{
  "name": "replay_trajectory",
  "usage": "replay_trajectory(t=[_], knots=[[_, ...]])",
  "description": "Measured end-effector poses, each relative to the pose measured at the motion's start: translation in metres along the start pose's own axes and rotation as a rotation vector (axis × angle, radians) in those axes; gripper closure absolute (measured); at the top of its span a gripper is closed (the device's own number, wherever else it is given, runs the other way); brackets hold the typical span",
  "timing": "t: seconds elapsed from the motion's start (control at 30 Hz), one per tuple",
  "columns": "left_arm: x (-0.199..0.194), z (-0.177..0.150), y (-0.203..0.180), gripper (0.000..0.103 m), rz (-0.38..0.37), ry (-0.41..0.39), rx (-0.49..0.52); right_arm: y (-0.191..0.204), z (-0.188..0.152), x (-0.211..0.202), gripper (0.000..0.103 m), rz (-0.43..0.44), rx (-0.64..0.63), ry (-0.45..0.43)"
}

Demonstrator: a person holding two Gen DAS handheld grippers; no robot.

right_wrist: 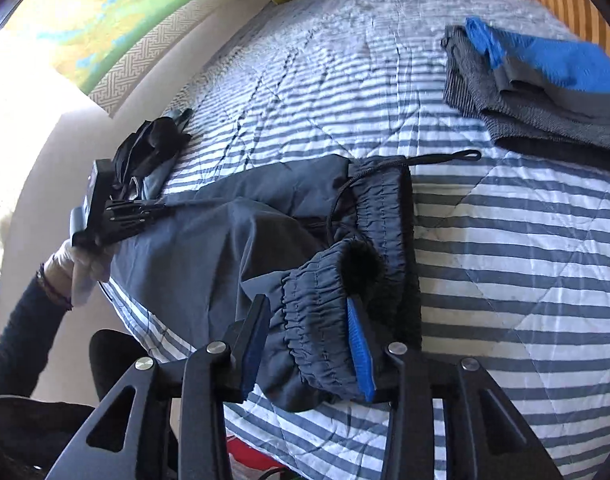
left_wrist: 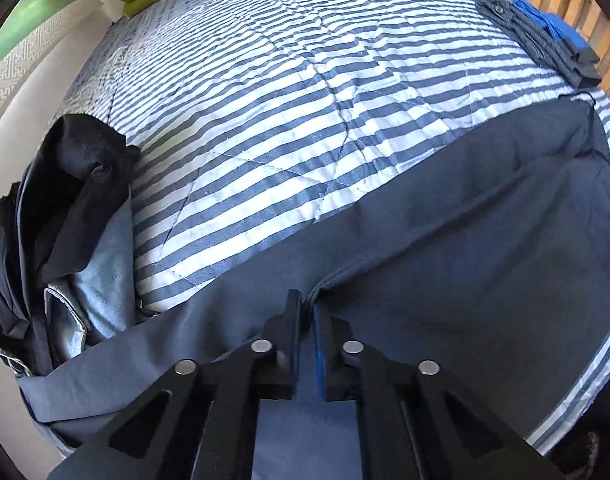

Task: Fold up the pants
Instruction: 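Carry the dark grey trousers with both grippers and lay them on the bed, then open both grippers to release the trousers and pull back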

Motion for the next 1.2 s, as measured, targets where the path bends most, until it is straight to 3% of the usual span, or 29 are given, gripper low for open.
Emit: replay_trajectory(t=[0.13, 0.2, 0.33, 0.43, 0.53, 0.67, 0.8, 0.9, 1.03, 1.1, 1.2], knots=[[-0.01, -0.007, -0.004, 0.102, 0.015, -0.032, 0.022, -0.01, 0.01, 0.025, 0.069, -0.017, 0.065, 0.046], [-0.017, -0.01, -0.002, 0.102, 0.027, -0.048, 0.016, 0.002, 0.007, 0.031, 0.092, -0.054, 0.012, 0.041], [-0.039, -0.02, 0.01, 0.102, 0.047, -0.096, -0.001, 0.037, -0.005, 0.011, 0.097, -0.075, -0.127, -0.068], [-0.057, -0.024, 0.031, 0.102, 0.036, -0.115, -0.053, 0.057, -0.007, -0.02, 0.097, -0.095, -0.217, -0.194], [-0.066, -0.014, 0.047, 0.102, 0.061, -0.144, -0.083, 0.064, 0.01, -0.029, 0.097, -0.18, -0.278, -0.277], [-0.048, 0.016, 0.057, 0.102, 0.069, -0.134, -0.107, 0.043, 0.047, 0.014, 0.097, -0.272, -0.258, -0.23], [-0.002, 0.03, 0.049, 0.098, 0.087, -0.03, -0.061, 0.008, 0.064, 0.057, 0.092, -0.265, -0.169, -0.075], [0.012, 0.029, 0.051, 0.092, 0.106, 0.003, -0.067, -0.009, 0.062, 0.041, 0.079, -0.243, -0.084, -0.118], [-0.014, 0.023, 0.072, 0.087, 0.11, -0.051, -0.131, -0.017, 0.044, 0.002, 0.075, -0.254, -0.025, -0.174], [-0.037, 0.014, 0.082, 0.085, 0.124, -0.089, -0.16, -0.011, 0.029, -0.017, 0.075, -0.304, -0.019, -0.203], [-0.08, -0.012, 0.091, 0.085, 0.111, -0.158, -0.187, 0.018, 0.01, -0.033, 0.073, -0.245, -0.048, -0.249]])
Point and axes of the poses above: each gripper's, at about its wrist camera, not at the fingertips, and x roughly the way its jaws point, y to its left, z to its top, the point moved 1 cm from there along x, roughly the way its jaws point, and after that the axes turned 2 degrees about -y, right-handed, at the moved point
